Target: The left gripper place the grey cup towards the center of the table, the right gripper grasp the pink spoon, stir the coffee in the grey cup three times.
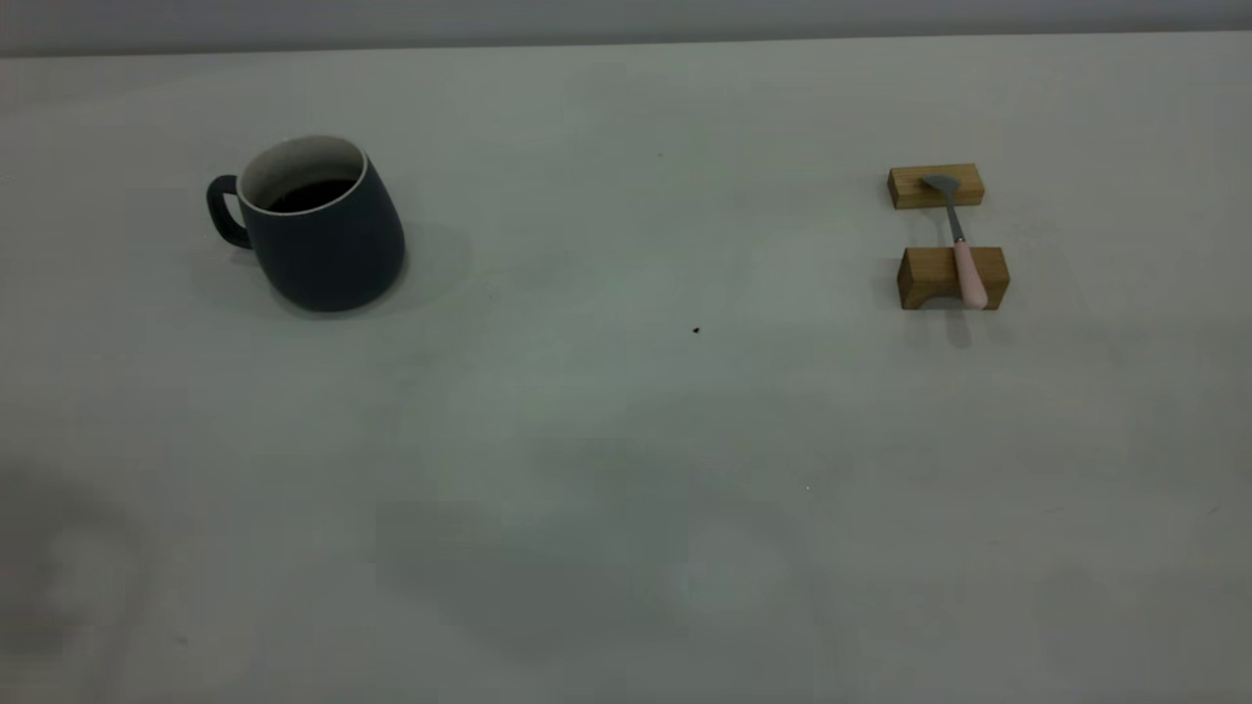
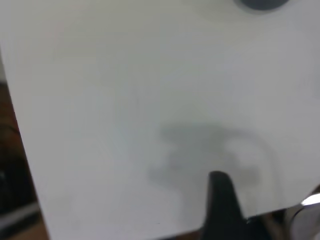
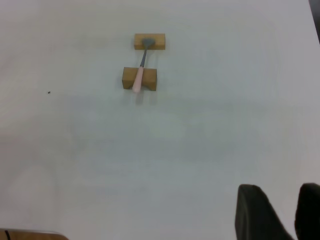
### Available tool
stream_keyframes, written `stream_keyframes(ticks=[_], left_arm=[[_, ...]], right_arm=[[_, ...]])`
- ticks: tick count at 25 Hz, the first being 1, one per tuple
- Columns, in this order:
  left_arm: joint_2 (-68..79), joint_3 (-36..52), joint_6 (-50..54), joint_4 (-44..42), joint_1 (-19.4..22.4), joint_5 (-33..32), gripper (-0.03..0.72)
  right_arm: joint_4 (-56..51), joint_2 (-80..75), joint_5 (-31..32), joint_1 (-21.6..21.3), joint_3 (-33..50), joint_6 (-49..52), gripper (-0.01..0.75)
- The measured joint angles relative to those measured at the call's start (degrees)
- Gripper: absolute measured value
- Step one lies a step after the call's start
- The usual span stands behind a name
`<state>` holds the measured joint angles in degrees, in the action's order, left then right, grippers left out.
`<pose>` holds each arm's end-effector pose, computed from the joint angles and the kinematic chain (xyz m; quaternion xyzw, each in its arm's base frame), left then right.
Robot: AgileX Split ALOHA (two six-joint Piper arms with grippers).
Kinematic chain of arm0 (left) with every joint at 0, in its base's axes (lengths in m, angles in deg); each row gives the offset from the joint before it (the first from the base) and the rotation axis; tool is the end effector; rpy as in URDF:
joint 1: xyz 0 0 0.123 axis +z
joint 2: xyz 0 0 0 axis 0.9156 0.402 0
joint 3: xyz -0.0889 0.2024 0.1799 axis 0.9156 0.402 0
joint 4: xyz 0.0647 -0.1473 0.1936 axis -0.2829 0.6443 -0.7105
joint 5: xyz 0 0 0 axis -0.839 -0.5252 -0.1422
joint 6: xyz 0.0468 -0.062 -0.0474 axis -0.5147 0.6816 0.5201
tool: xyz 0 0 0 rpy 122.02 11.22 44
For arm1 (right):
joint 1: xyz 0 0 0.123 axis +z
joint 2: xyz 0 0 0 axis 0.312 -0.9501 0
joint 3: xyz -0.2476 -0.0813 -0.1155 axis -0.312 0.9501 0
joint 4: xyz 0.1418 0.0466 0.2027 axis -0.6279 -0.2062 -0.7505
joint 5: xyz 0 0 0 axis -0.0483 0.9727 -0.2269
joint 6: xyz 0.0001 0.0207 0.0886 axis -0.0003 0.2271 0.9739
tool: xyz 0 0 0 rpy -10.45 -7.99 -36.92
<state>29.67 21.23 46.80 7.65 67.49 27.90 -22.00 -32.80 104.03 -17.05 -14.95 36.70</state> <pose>0.2003 0.0090 0.3113 0.1730 0.9382 0.0876 0.2867 -0.0024 0.0028 0.2630 -0.0383 0.8831 0.0062 0.4675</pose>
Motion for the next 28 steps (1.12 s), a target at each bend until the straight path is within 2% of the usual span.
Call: stream_keyframes(ticks=[4, 8, 15, 21, 28], left_arm=[[16.0, -9.2, -10.4, 0.8, 0.0, 1.2, 0.677], [30.3, -18.3, -19.7, 1.4, -0.2, 0.4, 0.676], [47.4, -28.6, -35.3, 1.4, -2.5, 0.7, 0.662], [55.9, -31.0, -44.2, -5.7, -6.1, 3.9, 0.640], [62.1, -31.1, -47.9, -14.9, -8.7, 9.3, 0.594]], right_arm=[[0.0, 0.0, 0.0, 0.0, 0.0, 0.0, 0.238], [0.0, 0.0, 0.0, 0.0, 0.0, 0.0, 0.238], [0.0, 0.0, 0.0, 0.0, 0.0, 0.0, 0.238], [0.0, 0.0, 0.0, 0.0, 0.0, 0.0, 0.238], [0.0, 0.0, 0.0, 0.0, 0.0, 0.0, 0.238]])
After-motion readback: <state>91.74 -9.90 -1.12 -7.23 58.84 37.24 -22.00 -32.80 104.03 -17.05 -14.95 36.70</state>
